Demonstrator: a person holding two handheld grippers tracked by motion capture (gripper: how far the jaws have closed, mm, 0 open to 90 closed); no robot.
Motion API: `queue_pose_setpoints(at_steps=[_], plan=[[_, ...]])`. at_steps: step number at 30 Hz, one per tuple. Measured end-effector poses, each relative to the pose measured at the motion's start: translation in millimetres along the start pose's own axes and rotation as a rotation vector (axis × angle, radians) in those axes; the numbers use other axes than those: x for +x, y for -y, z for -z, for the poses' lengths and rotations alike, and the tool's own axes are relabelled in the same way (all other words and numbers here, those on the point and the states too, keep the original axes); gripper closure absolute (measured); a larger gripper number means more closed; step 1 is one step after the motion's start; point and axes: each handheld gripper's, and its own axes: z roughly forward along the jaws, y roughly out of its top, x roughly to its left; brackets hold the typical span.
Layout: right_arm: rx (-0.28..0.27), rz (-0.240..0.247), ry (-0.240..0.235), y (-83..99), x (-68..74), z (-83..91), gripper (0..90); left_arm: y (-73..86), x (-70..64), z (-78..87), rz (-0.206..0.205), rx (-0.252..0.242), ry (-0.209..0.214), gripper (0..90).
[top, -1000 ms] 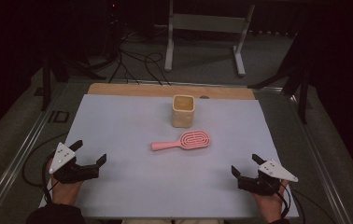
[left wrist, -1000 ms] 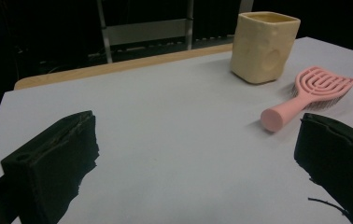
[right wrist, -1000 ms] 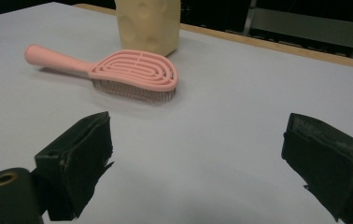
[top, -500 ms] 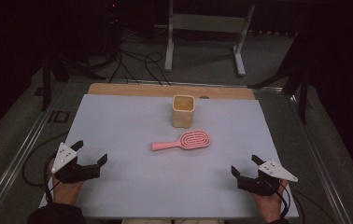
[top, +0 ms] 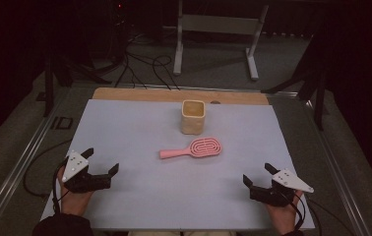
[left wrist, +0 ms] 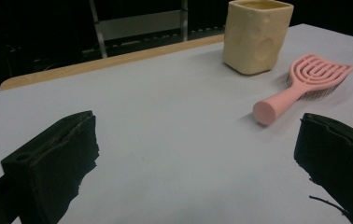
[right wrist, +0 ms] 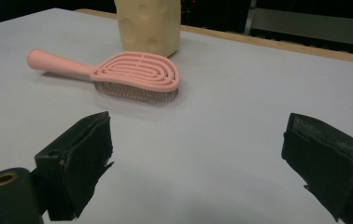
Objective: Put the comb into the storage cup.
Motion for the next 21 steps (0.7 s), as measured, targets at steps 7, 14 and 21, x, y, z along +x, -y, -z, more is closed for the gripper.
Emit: queue_pose_setpoints(at_steps=[7, 14, 21], plan=[[0.002, 0.006, 0.002, 0.6, 1.0, -1.1, 8.4, -2.1, -1.1, -2.8, -0.005, 0.001, 0.004, 0.1], [-0.004, 0.012, -0.008, -2.4, 4.9, -2.2, 8.4, -2.9, -1.9, -2.4, -0.006, -0.009, 0.006, 0.1], [-0.004, 0.023, -0.046, -9.9, 13.0, -12.4, 8.4, -3.0, -1.4, -3.1, -0.001, -0.016, 0.002, 0.1]])
